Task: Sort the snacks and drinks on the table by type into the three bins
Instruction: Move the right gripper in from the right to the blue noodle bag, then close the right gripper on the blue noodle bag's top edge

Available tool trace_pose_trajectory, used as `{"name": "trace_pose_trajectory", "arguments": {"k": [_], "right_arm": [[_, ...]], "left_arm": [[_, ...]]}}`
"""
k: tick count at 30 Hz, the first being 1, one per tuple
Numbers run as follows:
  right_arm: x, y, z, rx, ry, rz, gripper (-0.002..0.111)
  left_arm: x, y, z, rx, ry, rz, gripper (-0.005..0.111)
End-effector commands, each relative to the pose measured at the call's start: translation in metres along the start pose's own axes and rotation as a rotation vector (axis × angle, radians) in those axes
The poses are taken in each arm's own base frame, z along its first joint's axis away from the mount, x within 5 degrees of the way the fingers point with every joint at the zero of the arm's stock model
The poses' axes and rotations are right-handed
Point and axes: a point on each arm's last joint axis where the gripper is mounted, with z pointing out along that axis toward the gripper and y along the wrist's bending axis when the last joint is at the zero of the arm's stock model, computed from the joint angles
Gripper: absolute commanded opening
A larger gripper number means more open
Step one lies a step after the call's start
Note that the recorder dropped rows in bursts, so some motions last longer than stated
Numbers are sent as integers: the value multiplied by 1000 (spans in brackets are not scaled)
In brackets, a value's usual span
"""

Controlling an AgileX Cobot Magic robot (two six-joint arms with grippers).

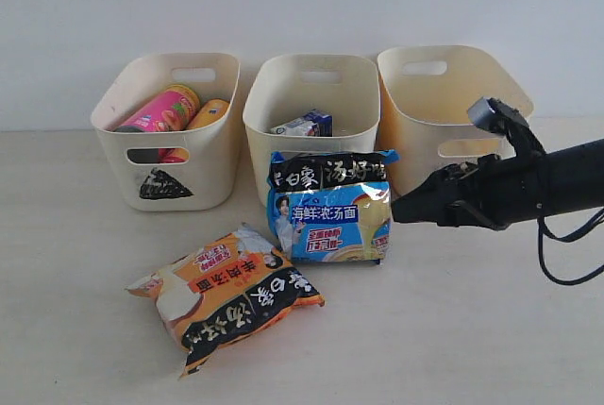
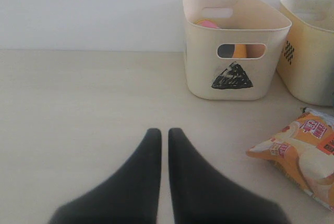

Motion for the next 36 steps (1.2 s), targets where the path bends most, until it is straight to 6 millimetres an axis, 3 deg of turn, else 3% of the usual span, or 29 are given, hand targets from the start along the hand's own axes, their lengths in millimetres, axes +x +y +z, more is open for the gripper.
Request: {"name": "trace_pose_trajectory", "arguments": {"k": [1,9,22,36], "right_arm": [[-4,-1,5,-5,-52,-54,85],[-14,-9,17,-94,-65,-69,85],[-4,-27,36,-99,-82,-73,85],[-5,-9,69,-58,-71,-189,85]], "left_arm": [[1,0,0,-4,-3,5,4],[1,0,0,-4,-3,5,4],[1,0,0,-4,-3,5,4],[1,0,0,-4,-3,5,4]]}}
